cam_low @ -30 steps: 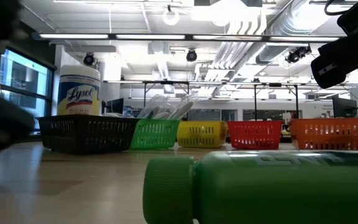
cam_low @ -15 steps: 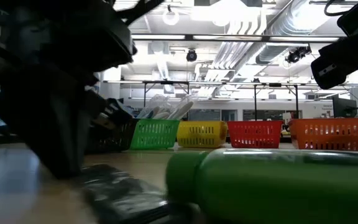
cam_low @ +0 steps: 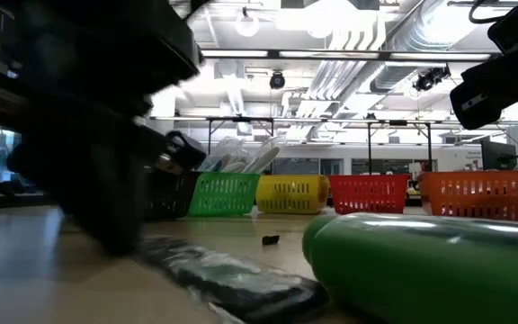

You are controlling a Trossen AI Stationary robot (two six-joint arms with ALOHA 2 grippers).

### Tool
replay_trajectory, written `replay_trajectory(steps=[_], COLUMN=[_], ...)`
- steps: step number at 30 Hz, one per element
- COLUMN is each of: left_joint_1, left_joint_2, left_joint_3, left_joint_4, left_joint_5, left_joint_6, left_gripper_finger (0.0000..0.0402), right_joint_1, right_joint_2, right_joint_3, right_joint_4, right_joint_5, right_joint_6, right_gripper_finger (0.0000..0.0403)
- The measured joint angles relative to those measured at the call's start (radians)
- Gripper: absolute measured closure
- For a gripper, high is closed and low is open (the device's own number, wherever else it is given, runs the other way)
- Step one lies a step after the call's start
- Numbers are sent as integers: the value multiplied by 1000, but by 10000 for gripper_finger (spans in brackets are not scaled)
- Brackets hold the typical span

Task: Pick & Place Travel size toiletries
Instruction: Put the black comb into the red bin

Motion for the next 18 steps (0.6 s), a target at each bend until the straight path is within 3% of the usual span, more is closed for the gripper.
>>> replay_trajectory(steps=[9,18], left_joint_1=[-51,-45], left_joint_2=[8,62], left_joint_3=[133,181], left_joint_4=[-169,-171], left_joint_5=[3,36], left_joint_6=[55,88], left_gripper_finger=[401,401], right_joint_1=[0,0], right_joint_2=[0,0], right_joint_3=[0,0], right_joint_4=[0,-1], right_joint_5=[0,0], right_joint_6=[16,16], right_gripper_finger=[396,396])
